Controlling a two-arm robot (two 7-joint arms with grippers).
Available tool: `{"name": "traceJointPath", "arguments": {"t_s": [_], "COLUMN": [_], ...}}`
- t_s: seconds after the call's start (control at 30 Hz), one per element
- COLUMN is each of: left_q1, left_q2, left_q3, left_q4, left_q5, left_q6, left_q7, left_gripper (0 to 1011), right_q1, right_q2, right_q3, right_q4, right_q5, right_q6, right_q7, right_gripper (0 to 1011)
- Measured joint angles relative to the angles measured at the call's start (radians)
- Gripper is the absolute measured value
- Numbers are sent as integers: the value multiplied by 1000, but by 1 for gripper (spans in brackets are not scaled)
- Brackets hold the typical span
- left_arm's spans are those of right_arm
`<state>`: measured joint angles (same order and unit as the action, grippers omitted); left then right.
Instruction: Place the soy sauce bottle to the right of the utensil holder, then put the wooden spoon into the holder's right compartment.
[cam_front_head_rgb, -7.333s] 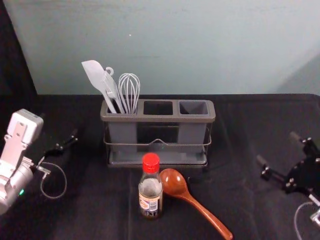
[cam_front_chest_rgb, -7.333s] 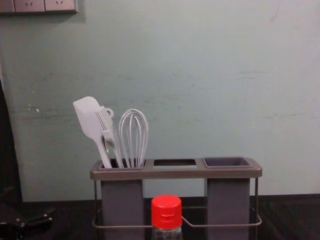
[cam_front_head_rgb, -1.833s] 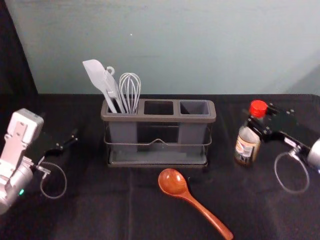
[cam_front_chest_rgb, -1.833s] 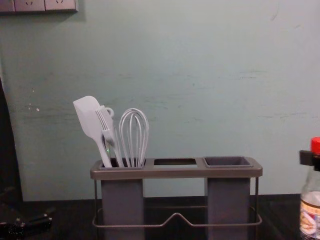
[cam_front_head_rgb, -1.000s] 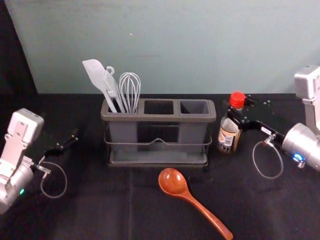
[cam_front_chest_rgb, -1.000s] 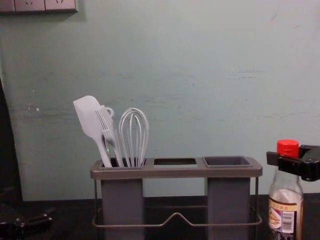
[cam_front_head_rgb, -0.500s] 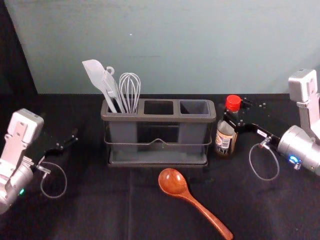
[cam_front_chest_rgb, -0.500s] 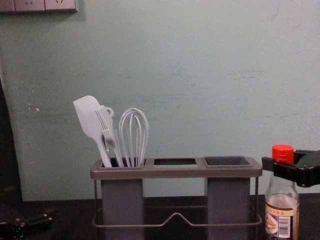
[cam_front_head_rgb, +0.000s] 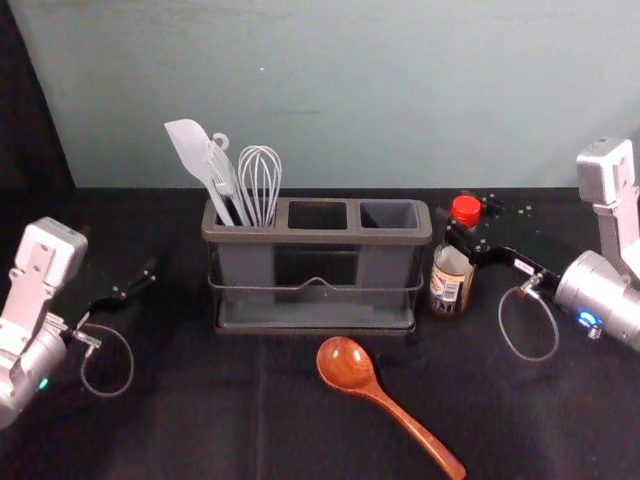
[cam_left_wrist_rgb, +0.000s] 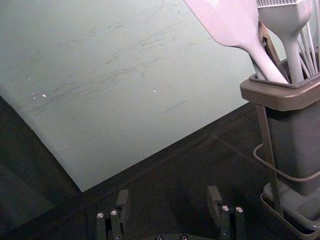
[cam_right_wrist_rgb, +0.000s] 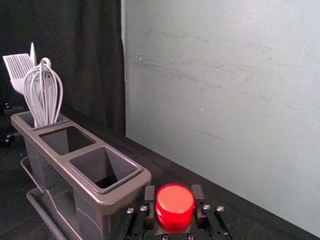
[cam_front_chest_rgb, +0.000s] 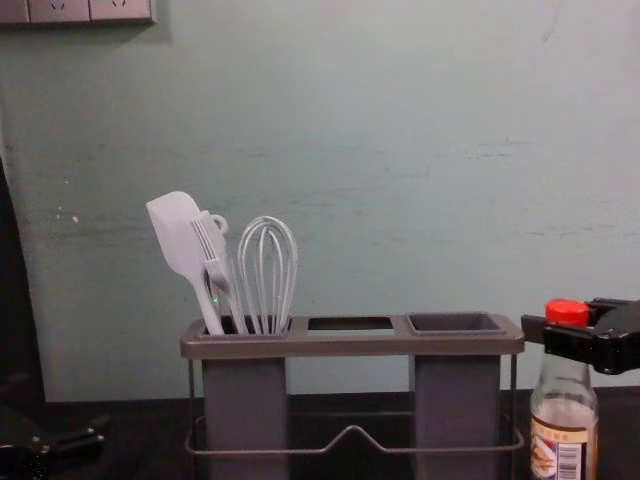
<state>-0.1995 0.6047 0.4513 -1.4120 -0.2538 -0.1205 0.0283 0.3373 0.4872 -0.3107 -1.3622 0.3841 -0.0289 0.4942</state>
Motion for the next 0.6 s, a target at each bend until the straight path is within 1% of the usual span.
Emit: {"name": "traceJointPath", "arguments": {"t_s": [0.07,0.1,0.17,0.23,0.27,0.33,0.43,0.47,0.6], "left_q1": [0,0,0,0,0,0,0,0,0], "left_q2": [0,0,0,0,0,0,0,0,0], "left_q3": [0,0,0,0,0,0,0,0,0], "left_q4": [0,0,0,0,0,0,0,0,0], "left_q5": [0,0,0,0,0,0,0,0,0], "left_q6": [0,0,0,0,0,0,0,0,0], "left_q7": [0,0,0,0,0,0,0,0,0], "left_gripper": [1011,1011,1011,1011,1011,1011,1011,1011,1011], "right_q1": [0,0,0,0,0,-1,-1,-1,-1], "right_q2": [0,0,0,0,0,1,1,1,1], "right_q3": [0,0,0,0,0,0,1,1,1], "right_q4": [0,0,0,-1,-1,-1,-1,-1,-1], "right_q5": [0,0,0,0,0,1,1,1,1], "right_q6": [0,0,0,0,0,0,1,1,1], "right_q7": [0,0,0,0,0,-1,-1,-1,-2], "right_gripper": [481,551,592,672,684,765,817,868,970]}}
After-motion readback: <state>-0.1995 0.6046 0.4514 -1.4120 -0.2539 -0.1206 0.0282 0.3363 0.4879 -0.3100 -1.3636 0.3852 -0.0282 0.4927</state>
